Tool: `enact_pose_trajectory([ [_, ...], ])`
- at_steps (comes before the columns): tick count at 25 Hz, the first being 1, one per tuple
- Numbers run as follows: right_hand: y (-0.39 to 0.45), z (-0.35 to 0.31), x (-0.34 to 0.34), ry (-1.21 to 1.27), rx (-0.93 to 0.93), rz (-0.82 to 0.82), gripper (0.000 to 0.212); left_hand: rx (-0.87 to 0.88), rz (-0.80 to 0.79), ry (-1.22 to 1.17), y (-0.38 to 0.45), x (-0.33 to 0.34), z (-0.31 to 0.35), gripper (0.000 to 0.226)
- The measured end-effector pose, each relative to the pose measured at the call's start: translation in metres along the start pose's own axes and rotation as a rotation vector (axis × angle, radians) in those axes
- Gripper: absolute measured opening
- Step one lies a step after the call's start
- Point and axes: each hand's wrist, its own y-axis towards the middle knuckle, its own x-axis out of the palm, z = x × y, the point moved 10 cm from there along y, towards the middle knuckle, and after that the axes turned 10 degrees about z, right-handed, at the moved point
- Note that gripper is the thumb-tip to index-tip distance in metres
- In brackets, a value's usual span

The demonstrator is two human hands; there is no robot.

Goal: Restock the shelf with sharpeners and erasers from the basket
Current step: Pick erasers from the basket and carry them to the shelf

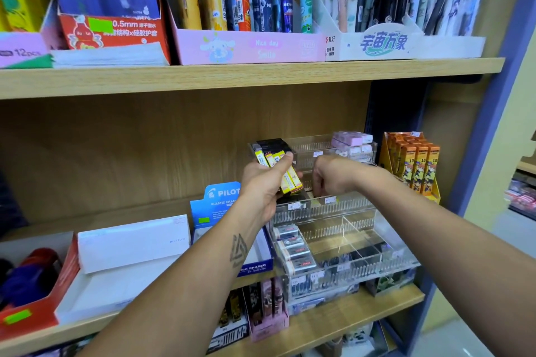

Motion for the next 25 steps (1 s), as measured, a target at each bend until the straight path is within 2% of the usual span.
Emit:
enact_pose_trajectory([
  [3, -0.001, -0.008, -0.005, -0.059, -0.032, 0.054, 0.02, -0.001, -0.02, 0.024, 0.004, -0.002, -0.002, 0.019],
  [4, -0.004, -0.013, -0.013, 0.027, -0.046, 0.072, 0.019, 0.0, -0.019, 0.03, 0.006, -0.003, -0.003, 0.023],
  [5, -0.007, -0.013, -0.024, 0.223, -0.03, 0.092, 0.02, 0.003, -0.016, 0.032, 0.008, -0.004, -0.004, 0.025],
  [7, -0.017, -0.017, -0.035, 0.752, 0.06, 0.056, 0.029, 0.002, -0.019, 0.025, 0.008, -0.004, -0.004, 0.017],
  [8, -0.022, -0.021, -0.035, 0.927, 0.082, 0.021, 0.032, -0.001, -0.027, 0.015, 0.008, -0.003, -0.003, 0.013],
  [10, -0.025, -0.03, -0.034, 0.994, 0.069, 0.044, 0.037, -0.009, -0.044, -0.002, 0.006, -0.004, -0.002, 0.009],
  [12, -0.023, -0.028, -0.036, 1.0, 0.074, 0.146, 0.035, -0.014, -0.051, -0.002, 0.005, -0.005, -0.002, 0.011],
  [14, -0.018, -0.013, -0.043, 0.944, 0.098, 0.225, 0.029, -0.029, -0.042, -0.025, 0.004, -0.005, -0.003, 0.017],
  [16, -0.016, -0.002, -0.051, 0.639, 0.068, 0.267, 0.031, -0.034, -0.021, -0.057, 0.003, -0.004, -0.004, 0.013],
  [18, -0.017, -0.002, -0.046, 0.291, 0.014, 0.233, 0.033, -0.027, 0.0, -0.071, 0.003, -0.004, -0.004, 0.008],
  [19, -0.018, -0.005, -0.04, 0.195, -0.007, 0.207, 0.033, -0.021, 0.005, -0.065, 0.004, -0.004, -0.003, 0.009],
  [25, -0.003, -0.013, -0.024, 0.011, -0.066, 0.221, 0.026, 0.006, -0.01, 0.003, 0.005, -0.001, -0.003, 0.009],
])
